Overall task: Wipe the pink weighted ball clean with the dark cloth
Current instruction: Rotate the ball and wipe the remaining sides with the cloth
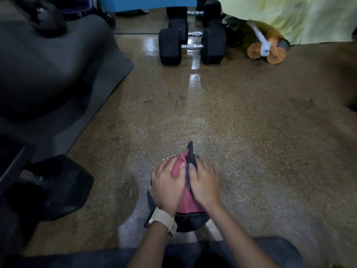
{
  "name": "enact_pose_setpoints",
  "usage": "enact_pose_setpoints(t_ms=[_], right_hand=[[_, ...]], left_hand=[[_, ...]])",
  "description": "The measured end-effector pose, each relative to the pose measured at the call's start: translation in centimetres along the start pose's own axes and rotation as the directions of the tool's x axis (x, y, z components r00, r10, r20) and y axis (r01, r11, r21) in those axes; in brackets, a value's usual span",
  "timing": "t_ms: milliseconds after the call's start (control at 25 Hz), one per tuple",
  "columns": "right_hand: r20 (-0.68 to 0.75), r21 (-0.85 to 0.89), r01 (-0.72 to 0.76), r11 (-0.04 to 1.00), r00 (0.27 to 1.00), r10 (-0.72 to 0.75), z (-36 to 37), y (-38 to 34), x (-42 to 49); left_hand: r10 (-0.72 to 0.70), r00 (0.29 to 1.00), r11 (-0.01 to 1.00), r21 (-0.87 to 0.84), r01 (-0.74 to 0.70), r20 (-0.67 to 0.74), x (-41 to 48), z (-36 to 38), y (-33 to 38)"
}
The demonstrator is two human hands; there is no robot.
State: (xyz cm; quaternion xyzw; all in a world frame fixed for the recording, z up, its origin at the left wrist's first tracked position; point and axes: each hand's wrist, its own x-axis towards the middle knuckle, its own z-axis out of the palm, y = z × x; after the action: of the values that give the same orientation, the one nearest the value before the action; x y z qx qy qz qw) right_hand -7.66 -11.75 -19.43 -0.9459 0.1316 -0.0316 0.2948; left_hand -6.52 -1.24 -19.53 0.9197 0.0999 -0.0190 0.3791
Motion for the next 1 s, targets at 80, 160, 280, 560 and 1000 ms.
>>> enact_pose_setpoints(t_ms=[80,160,280,560,1000], right_hand=[[-0.031,0.017,0.143,0.99,0.989,-0.142,0.8,0.2,-6.5],[-0.047,0.059,0.168,0.984,0.985,-0.165,0.5,1.5,-8.0],[0.055,0.264,-0.155,0.952,0.988,0.145,-0.3,1.4,-0.4],[-0.051,0.179,0.167,0.97,0.986,-0.161,1.1,0.6,-8.0],[-0.054,0.253,0.168,0.953,0.986,-0.159,1.1,0.0,-7.3]], left_hand=[[-0.001,1.0,0.999,-0.054,0.0,-0.018,0.4,-0.3,-0.4],[0.0,1.0,0.993,-0.115,-0.002,-0.023,0.1,-0.6,-1.1],[-0.025,1.0,0.998,-0.061,0.025,-0.014,-0.7,-0.5,-0.6],[-0.044,0.998,0.991,-0.13,0.039,-0.036,0.6,-0.5,-1.6],[-0.063,0.998,0.989,-0.136,0.059,-0.027,0.3,-0.6,-1.5]])
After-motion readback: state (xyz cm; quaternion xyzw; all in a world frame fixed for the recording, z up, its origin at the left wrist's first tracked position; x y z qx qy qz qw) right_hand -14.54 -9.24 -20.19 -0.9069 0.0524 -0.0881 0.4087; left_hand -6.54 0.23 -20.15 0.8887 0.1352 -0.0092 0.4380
